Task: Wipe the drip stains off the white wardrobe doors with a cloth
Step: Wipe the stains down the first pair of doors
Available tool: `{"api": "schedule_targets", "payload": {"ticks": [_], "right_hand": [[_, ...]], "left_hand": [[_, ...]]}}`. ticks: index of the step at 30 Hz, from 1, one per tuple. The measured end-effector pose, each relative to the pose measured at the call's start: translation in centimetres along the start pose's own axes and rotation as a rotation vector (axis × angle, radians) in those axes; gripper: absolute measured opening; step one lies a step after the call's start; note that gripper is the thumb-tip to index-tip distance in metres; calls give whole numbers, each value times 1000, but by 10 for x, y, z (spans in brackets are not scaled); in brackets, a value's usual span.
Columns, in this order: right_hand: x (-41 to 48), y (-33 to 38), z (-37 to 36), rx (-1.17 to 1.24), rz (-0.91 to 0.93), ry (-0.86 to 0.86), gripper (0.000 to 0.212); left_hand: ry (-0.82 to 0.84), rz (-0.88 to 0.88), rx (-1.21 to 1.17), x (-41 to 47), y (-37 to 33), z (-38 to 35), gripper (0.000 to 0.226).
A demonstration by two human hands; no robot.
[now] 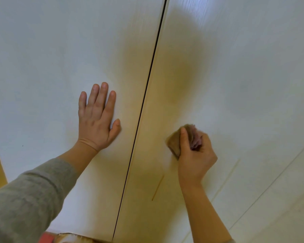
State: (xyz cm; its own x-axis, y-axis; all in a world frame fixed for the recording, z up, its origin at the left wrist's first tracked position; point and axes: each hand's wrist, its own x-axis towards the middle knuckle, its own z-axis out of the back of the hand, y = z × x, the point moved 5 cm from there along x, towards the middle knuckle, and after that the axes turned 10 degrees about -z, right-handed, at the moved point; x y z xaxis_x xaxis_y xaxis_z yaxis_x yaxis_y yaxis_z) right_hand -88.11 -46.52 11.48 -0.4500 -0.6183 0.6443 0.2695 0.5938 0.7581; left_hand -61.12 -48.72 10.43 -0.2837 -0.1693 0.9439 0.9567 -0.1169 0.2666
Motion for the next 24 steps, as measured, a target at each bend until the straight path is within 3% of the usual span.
{"api": "schedule_targets", "payload": {"ticks": [4,7,10,13,18,21,24], "right_hand": [[-48,-56,5,-110,-48,64,34],[-69,-75,13,-67,-239,113,26],[-59,-64,32,92,-424,-79,5],[-18,-22,44,256,-396,-272,7],[39,28,28,265,-268,-155,8],[33,10,26,184,-232,-109,7],[-8,-42,39,172,-345,-121,14]], "left_hand": [[8,6,4,1,-1,0,67],[32,32,-3,4,0,4,66],[47,101,-103,7,-15,19,62],[14,20,-198,21,-53,28,61],[1,37,-156,30,-72,2,63],[-22,-18,-103,26,-70,-7,64],[-58,-32,-91,27,-73,-10,63]]}}
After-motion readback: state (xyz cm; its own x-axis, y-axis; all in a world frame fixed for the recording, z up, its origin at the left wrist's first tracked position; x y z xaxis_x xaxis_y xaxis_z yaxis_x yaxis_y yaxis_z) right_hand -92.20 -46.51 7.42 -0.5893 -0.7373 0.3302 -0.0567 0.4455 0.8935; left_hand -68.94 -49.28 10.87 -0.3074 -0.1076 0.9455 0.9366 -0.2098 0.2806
